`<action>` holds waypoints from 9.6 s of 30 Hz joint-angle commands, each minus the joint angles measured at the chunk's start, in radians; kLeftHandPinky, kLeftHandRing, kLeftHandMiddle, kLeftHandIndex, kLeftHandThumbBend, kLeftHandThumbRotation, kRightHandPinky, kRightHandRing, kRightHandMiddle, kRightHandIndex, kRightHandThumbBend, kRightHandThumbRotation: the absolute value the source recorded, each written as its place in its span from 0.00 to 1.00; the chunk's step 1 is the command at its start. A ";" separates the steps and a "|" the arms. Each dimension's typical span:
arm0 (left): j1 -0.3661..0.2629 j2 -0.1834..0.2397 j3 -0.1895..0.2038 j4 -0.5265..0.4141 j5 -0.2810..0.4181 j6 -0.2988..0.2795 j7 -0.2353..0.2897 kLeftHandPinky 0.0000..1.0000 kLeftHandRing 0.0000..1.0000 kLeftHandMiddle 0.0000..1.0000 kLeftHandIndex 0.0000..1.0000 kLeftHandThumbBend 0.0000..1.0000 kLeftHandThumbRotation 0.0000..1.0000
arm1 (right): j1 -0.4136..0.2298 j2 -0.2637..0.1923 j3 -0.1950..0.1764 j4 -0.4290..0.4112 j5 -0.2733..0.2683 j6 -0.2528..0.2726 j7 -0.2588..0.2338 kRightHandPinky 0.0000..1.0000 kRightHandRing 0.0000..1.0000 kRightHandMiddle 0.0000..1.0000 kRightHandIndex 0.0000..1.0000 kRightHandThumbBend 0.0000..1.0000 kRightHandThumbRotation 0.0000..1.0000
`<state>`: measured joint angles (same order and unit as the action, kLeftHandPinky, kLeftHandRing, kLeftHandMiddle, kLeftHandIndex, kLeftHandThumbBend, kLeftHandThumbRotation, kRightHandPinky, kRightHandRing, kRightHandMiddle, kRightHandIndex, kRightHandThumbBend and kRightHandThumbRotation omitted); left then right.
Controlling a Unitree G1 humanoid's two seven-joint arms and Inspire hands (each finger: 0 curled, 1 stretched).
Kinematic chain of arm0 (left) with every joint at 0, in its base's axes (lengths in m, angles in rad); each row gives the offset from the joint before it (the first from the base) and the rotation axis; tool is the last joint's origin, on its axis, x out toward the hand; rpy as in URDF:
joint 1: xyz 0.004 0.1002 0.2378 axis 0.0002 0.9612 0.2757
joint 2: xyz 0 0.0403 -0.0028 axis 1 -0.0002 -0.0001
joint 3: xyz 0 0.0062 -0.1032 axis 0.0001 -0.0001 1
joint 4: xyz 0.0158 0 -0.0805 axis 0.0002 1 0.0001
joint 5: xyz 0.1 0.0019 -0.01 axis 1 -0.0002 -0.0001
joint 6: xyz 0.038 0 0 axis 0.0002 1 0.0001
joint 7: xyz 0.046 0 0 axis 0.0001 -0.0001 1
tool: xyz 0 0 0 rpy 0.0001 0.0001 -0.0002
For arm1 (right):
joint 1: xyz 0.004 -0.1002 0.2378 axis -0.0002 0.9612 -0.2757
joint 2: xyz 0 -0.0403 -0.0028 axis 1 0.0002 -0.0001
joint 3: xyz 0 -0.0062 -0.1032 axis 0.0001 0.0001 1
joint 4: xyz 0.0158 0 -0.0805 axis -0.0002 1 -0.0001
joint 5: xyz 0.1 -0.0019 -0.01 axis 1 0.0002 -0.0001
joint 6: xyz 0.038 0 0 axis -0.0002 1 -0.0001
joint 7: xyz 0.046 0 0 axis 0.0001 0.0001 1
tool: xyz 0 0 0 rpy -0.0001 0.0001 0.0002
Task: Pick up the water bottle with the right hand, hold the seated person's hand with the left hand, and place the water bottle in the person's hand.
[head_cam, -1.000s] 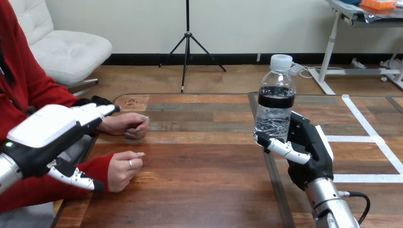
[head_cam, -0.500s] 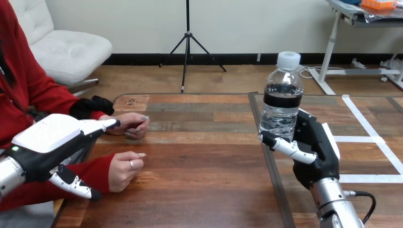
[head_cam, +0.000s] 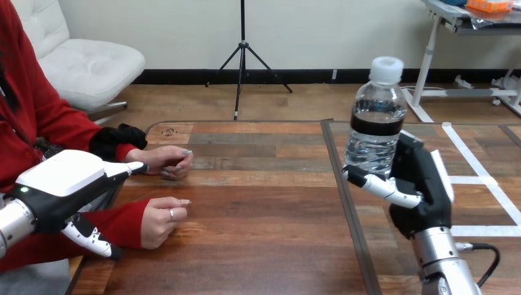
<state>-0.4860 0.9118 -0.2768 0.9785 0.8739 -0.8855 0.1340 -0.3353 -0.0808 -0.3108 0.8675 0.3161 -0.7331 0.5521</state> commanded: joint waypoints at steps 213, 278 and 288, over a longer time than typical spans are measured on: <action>-0.163 -0.230 -0.158 0.216 -0.199 -0.025 0.361 0.36 0.41 0.48 0.50 0.71 0.12 | 0.159 -0.049 0.191 -0.245 -0.119 0.110 -0.015 0.14 0.19 0.31 0.40 0.89 0.00; -0.119 -0.293 -0.096 0.071 -0.224 -0.101 0.342 0.36 0.42 0.49 0.50 0.69 0.06 | -0.004 -0.083 0.251 0.028 -0.266 0.041 -0.069 0.15 0.20 0.31 0.39 0.88 0.00; -0.115 -0.295 -0.094 0.039 -0.228 -0.112 0.338 0.35 0.41 0.48 0.50 0.70 0.04 | -0.031 -0.085 0.251 0.069 -0.268 0.023 -0.067 0.16 0.21 0.32 0.38 0.89 0.00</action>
<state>-0.5453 0.6875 -0.3948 1.1288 0.6787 -0.9509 0.4667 -0.2625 -0.1612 -0.0534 0.9351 0.0392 -0.6687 0.4967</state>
